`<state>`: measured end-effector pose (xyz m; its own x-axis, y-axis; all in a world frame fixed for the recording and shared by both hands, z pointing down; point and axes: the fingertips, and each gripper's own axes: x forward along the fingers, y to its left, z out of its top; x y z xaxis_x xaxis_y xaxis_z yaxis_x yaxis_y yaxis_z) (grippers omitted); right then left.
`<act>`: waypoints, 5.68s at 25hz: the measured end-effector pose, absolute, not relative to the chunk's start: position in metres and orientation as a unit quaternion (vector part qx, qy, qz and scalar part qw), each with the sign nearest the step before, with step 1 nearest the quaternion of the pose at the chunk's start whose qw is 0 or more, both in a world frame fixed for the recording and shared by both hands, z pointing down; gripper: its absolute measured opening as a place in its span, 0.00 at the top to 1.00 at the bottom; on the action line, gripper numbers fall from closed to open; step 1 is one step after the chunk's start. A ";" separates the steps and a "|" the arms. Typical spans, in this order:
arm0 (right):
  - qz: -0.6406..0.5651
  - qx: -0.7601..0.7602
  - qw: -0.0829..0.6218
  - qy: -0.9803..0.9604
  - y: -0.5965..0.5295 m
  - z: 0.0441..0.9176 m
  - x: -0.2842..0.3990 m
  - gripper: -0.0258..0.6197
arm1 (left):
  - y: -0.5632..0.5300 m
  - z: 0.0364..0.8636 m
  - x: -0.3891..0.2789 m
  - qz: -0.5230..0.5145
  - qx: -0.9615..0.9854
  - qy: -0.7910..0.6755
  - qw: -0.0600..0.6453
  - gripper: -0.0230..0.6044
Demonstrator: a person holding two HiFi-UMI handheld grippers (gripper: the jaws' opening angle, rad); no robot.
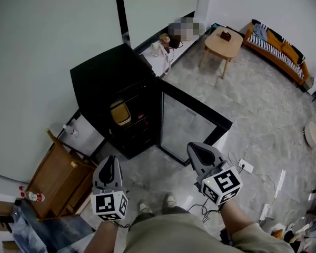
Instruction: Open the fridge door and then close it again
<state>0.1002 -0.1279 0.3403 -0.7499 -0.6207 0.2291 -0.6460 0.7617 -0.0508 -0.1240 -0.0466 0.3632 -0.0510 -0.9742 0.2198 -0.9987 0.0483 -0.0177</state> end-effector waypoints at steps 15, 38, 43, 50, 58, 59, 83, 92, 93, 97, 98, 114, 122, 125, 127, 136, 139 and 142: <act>0.006 0.342 0.110 -0.933 -0.175 0.306 0.093 0.70 | -0.029 0.353 -0.159 0.075 0.685 -0.721 0.069 0.94; 0.074 0.420 0.197 -0.883 -0.275 0.400 0.231 0.56 | -0.089 0.349 -0.100 0.059 0.744 -0.663 0.061 0.95; 0.088 0.416 0.194 -0.884 -0.277 0.412 0.237 0.56 | -0.120 0.348 -0.055 0.060 0.775 -0.627 0.057 0.95; 0.090 0.405 0.184 -0.891 -0.278 0.416 0.240 0.56 | -0.149 0.358 0.002 0.069 0.806 -0.585 0.061 0.95; 0.107 0.397 0.178 -0.894 -0.275 0.427 0.243 0.56 | -0.164 0.358 0.030 0.067 0.820 -0.563 0.075 0.95; 0.102 0.399 0.177 -0.894 -0.276 0.427 0.244 0.56 | -0.164 0.359 0.029 0.071 0.819 -0.565 0.071 0.95; 0.107 0.374 0.197 -0.900 -0.202 0.422 0.205 0.62 | -0.131 0.376 -0.019 0.107 0.793 -0.596 0.069 0.95; 0.115 0.360 0.190 -0.906 -0.169 0.419 0.174 0.62 | -0.104 0.383 -0.051 0.112 0.782 -0.608 0.077 0.95; 0.116 0.357 0.191 -0.907 -0.165 0.419 0.170 0.62 | -0.101 0.384 -0.055 0.113 0.781 -0.609 0.078 0.95; 0.118 0.346 0.193 -0.911 -0.150 0.419 0.152 0.62 | -0.089 0.388 -0.071 0.113 0.775 -0.616 0.083 0.95; 0.119 0.343 0.193 -0.912 -0.147 0.418 0.147 0.62 | -0.087 0.388 -0.075 0.113 0.774 -0.618 0.083 0.95; 0.132 0.291 0.189 -0.929 -0.096 0.415 0.071 0.62 | -0.046 0.394 -0.141 0.114 0.744 -0.653 0.087 0.95; 0.126 0.245 0.194 -0.941 -0.077 0.414 0.023 0.63 | -0.030 0.392 -0.172 0.110 0.725 -0.674 0.089 0.95; 0.121 0.228 0.193 -0.947 -0.071 0.413 0.002 0.63 | -0.024 0.393 -0.182 0.107 0.716 -0.683 0.092 0.95; 0.118 0.219 0.192 -0.949 -0.068 0.413 -0.012 0.63 | -0.020 0.393 -0.189 0.104 0.711 -0.689 0.093 0.95; 0.099 0.191 0.183 -0.959 -0.068 0.411 -0.078 0.66 | -0.012 0.394 -0.224 0.103 0.684 -0.715 0.099 0.95; 0.102 0.188 0.178 -0.961 -0.070 0.412 -0.099 0.66 | -0.009 0.395 -0.235 0.103 0.676 -0.723 0.101 0.95; 0.100 0.187 0.178 -0.961 -0.074 0.413 -0.121 0.66 | -0.009 0.398 -0.248 0.103 0.667 -0.730 0.105 0.95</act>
<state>-0.1207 -0.0739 0.4131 -0.8670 -0.3237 0.3789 -0.3947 0.9102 -0.1255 -0.2477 -0.0090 0.3977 -0.0878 -0.9530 0.2898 -0.9960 0.0887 -0.0103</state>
